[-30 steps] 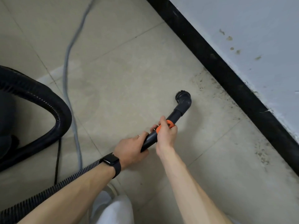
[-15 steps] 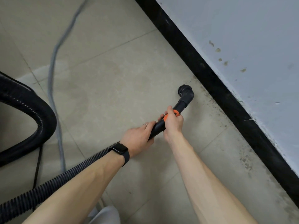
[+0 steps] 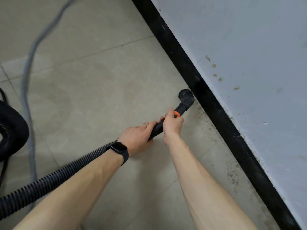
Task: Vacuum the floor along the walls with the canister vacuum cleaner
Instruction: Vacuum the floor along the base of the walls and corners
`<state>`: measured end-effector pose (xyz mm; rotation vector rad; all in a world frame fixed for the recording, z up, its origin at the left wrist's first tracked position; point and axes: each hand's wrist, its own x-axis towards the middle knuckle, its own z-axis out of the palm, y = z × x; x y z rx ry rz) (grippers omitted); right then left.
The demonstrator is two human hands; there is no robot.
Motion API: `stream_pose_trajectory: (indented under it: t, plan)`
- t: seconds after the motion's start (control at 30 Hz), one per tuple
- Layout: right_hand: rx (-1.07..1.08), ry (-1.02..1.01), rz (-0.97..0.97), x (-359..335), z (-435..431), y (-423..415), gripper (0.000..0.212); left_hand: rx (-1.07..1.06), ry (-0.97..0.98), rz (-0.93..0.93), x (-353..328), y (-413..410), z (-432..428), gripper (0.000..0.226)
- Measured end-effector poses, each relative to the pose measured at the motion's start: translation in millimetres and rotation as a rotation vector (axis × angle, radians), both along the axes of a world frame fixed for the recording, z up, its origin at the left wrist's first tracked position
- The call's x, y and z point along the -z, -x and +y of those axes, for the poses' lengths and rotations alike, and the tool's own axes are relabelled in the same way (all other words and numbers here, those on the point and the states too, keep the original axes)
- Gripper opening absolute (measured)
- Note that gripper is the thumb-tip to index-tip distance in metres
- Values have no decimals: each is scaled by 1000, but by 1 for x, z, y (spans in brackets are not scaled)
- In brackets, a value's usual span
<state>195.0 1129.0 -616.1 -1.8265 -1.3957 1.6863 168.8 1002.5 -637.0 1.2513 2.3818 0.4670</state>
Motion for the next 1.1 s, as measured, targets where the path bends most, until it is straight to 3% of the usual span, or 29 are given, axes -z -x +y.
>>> stream_pose_trajectory:
  t: [0.63,0.87,1.1]
  plan:
    - [-49,-145,-218,-2,20,3,32,28,-21,51,4,3,23,54]
    - [39,-60,-146,-2,-34,-23,34,55,-23,32,1,-16,-33,57]
    - [52,12,-86,0,-102,-56,34,189,-84,145,4,-35,-105,66]
